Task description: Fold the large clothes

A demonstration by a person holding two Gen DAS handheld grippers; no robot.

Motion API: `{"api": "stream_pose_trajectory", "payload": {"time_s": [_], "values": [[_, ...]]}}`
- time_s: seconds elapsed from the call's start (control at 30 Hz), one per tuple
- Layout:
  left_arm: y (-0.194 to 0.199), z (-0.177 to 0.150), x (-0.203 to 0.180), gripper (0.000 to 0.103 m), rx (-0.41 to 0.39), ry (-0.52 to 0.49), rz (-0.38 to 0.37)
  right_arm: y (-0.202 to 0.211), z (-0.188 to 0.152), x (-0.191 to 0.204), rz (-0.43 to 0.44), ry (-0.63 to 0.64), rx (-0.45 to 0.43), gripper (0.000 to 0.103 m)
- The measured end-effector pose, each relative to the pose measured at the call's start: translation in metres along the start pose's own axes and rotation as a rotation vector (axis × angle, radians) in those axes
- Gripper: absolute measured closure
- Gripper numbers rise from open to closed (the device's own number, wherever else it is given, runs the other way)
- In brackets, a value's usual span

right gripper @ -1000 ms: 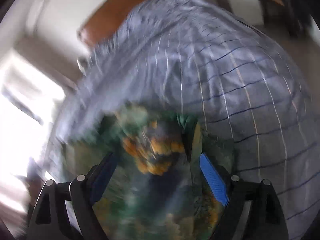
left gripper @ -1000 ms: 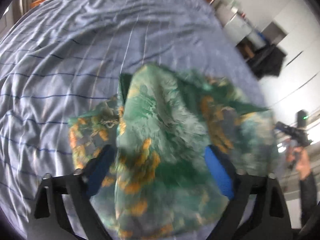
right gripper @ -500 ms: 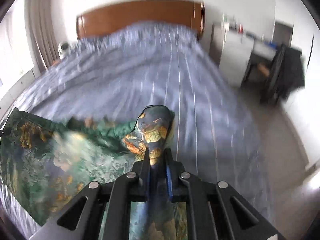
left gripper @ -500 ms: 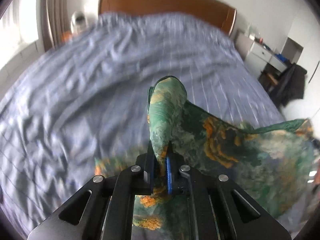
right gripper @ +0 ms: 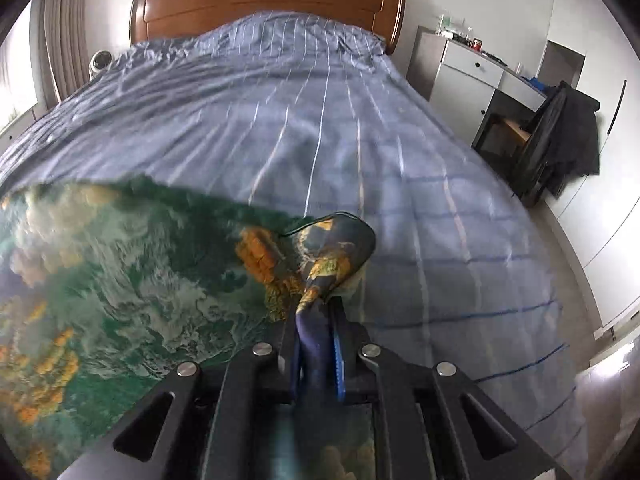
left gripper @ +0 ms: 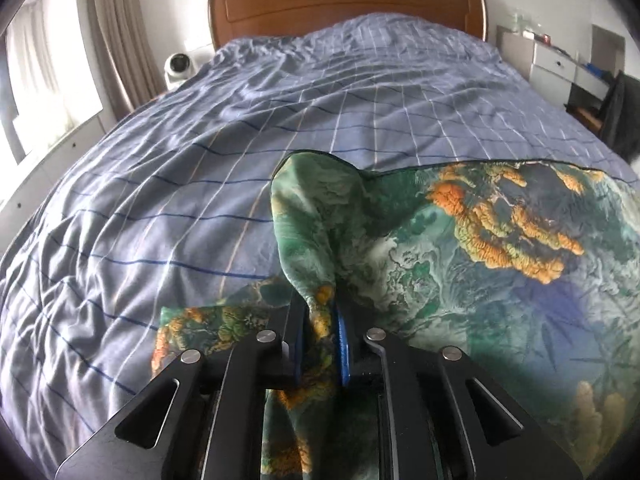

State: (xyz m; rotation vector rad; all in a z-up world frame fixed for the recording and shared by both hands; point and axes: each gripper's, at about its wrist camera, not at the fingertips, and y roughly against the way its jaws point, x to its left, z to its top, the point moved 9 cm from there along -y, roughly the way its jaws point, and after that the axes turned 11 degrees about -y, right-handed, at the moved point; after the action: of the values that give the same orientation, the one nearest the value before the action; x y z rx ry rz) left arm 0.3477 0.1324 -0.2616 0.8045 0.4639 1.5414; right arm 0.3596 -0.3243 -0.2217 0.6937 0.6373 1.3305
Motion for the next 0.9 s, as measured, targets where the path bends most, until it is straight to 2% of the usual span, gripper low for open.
{"api": "stream_pose_trajectory", "payload": {"time_s": [0.13, 0.33, 0.43, 0.5, 0.53, 0.6, 0.63, 0.67, 0.73, 0.8, 0.83, 0.87, 0.9], "values": [[-0.003, -0.005, 0.001, 0.09, -0.016, 0.006, -0.012, -0.013, -0.01, -0.002, 0.021, -0.034, 0.01, 0.088], [-0.006, 0.0, 0.0, 0.087, -0.028, -0.006, 0.01, -0.019, -0.013, -0.005, 0.077, -0.091, 0.019, 0.086], [-0.004, -0.001, 0.003, 0.077, -0.023, 0.008, 0.018, -0.019, -0.013, -0.006, 0.082, -0.097, 0.021, 0.085], [-0.002, -0.002, 0.007, 0.056, -0.017, 0.024, 0.045, -0.019, -0.01, -0.006, 0.084, -0.102, 0.018, 0.084], [0.001, -0.001, 0.011, 0.05, -0.014, 0.038, 0.06, -0.018, -0.01, -0.006, 0.083, -0.105, 0.014, 0.082], [0.006, 0.0, 0.021, 0.024, -0.001, 0.075, 0.074, -0.017, -0.008, -0.008, 0.081, -0.113, 0.008, 0.081], [0.01, 0.0, 0.025, 0.019, 0.006, 0.097, 0.065, -0.017, -0.007, -0.009, 0.083, -0.119, 0.008, 0.079], [0.016, 0.002, 0.03, 0.015, 0.003, 0.122, 0.039, -0.016, -0.006, -0.01, 0.086, -0.125, 0.011, 0.076], [0.03, 0.003, 0.038, 0.015, -0.012, 0.155, 0.005, -0.013, -0.004, -0.016, 0.093, -0.152, 0.018, 0.069], [0.051, 0.005, 0.046, 0.014, -0.036, 0.171, 0.0, -0.008, -0.001, -0.023, 0.092, -0.18, 0.012, 0.046], [0.063, 0.007, 0.049, 0.013, -0.053, 0.17, 0.0, -0.006, 0.001, -0.027, 0.089, -0.199, 0.007, 0.026], [0.073, 0.009, 0.051, 0.011, -0.07, 0.166, 0.0, -0.002, 0.003, -0.033, 0.095, -0.223, 0.0, 0.02], [0.085, 0.013, 0.051, 0.01, -0.091, 0.16, -0.001, 0.001, 0.005, -0.036, 0.104, -0.24, -0.005, 0.02]]}}
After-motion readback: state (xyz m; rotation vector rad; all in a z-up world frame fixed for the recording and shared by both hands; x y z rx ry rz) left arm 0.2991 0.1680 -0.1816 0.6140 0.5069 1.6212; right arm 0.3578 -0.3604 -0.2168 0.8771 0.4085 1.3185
